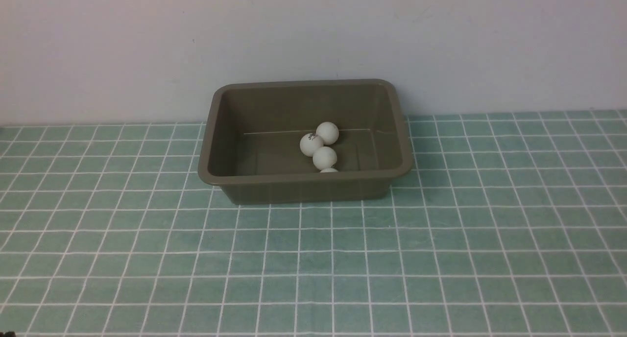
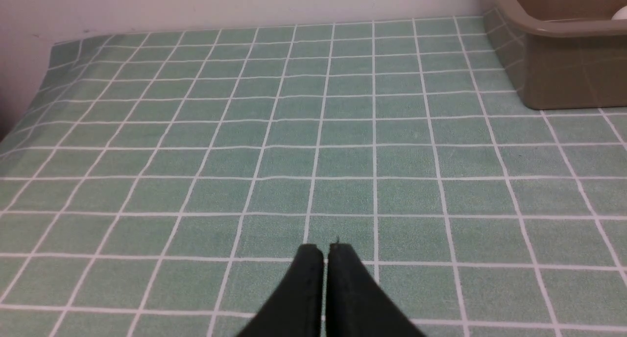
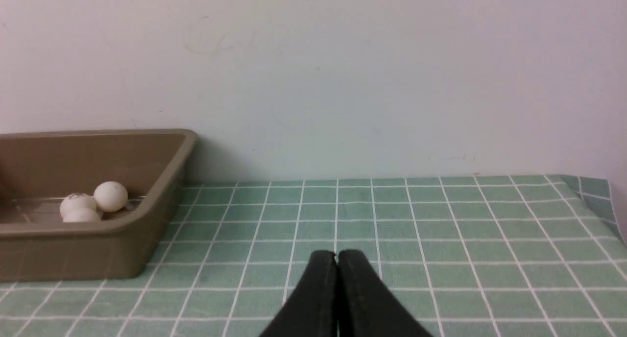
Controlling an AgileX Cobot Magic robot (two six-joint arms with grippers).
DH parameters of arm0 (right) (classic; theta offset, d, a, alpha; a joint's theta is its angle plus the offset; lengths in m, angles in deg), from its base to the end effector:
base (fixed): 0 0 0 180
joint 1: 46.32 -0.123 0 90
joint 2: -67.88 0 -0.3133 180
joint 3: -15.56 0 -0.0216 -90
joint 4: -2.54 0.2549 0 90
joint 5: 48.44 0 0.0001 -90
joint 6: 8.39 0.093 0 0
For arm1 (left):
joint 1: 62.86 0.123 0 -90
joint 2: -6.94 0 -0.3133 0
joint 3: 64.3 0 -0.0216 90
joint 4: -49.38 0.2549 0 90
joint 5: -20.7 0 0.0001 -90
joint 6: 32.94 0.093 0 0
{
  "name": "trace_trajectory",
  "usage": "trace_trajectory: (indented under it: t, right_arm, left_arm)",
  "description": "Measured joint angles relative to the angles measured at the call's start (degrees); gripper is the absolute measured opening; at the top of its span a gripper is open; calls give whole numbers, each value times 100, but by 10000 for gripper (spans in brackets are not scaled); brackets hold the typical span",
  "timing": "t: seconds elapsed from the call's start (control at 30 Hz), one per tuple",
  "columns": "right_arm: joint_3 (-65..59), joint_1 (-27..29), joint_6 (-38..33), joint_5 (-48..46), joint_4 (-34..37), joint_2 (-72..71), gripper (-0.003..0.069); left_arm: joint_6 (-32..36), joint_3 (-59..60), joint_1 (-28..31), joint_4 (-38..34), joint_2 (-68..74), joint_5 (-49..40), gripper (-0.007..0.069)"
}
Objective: Put the table tennis balls in the box on the green coffee tablecloth.
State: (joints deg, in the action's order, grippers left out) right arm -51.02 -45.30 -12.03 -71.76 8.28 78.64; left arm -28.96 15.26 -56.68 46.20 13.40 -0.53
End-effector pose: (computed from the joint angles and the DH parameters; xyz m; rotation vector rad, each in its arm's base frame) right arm 0.0276 0.0032 0.2413 0.0118 1.7550 0.0426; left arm 0.0303 0.0014 0.1699 -0.0705 1.8705 0.0678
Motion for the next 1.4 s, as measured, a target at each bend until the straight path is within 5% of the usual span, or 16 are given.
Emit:
trace_trajectory:
  t: [0.43, 1.4]
  right_arm:
    - [-1236, 25, -19, 162, 19, -435, -17]
    - [-1285, 25, -24, 306, 33, -441, -17]
  left_arm:
    - [0, 0, 0, 0, 0, -7, -4]
    - [0, 0, 0, 0, 0, -10, -4]
